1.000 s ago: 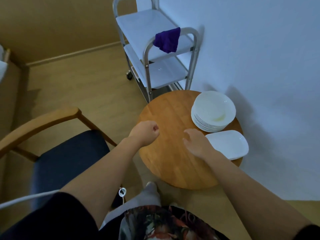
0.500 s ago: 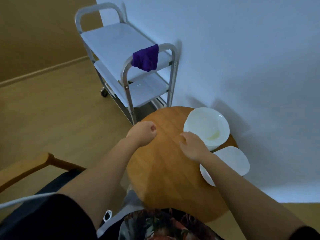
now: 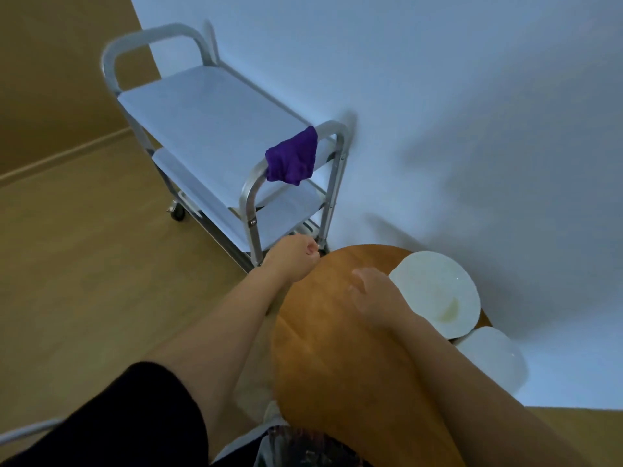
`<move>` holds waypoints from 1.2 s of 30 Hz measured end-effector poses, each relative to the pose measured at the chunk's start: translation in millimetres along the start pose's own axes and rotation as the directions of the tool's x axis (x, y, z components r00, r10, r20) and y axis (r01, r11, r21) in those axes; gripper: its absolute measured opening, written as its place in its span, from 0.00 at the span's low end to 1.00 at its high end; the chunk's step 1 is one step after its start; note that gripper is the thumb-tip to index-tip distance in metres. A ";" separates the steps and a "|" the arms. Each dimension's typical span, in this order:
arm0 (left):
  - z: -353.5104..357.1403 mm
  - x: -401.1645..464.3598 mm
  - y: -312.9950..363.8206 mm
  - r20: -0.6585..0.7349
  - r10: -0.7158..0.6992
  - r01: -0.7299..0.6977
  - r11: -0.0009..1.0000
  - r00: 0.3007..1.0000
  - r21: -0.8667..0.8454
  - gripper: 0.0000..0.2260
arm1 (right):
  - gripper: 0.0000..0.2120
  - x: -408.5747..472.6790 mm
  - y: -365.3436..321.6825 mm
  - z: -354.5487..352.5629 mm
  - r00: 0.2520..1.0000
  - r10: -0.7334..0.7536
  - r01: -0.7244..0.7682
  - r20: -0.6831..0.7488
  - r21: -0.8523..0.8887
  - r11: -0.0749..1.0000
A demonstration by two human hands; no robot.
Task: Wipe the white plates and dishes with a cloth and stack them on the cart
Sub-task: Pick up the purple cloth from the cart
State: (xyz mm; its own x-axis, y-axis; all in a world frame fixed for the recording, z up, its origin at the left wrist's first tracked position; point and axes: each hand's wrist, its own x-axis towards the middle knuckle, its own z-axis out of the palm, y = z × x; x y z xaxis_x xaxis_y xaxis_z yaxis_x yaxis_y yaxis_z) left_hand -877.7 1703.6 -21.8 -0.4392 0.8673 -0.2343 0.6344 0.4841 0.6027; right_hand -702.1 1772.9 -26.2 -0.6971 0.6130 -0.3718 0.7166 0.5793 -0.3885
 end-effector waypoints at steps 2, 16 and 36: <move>-6.5 7.1 1.7 -0.001 -0.005 0.005 1.000 1.000 0.011 0.10 | 0.21 6.0 -5.4 -2.1 1.000 0.001 -0.001 -0.011 0.013 1.000; -28.6 27.1 -5.8 -0.048 -0.013 0.013 1.000 0.999 0.002 0.05 | 0.12 42.0 -21.0 -3.3 0.995 0.016 0.002 -0.098 0.174 0.985; -118.7 139.6 -121.4 -0.117 0.058 -0.072 0.991 0.991 -0.116 0.09 | 0.34 218.7 -167.5 -7.0 0.963 0.104 -0.081 -0.249 0.100 0.992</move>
State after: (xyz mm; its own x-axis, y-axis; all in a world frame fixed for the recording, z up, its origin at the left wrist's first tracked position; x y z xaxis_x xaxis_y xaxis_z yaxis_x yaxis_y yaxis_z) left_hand -1091.5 1752.2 -37.1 -0.4727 0.8746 -0.1079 0.5864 0.4036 0.7023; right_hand -974.4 1813.7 -36.5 -0.5913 0.7841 -0.1886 0.7650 0.4712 -0.4391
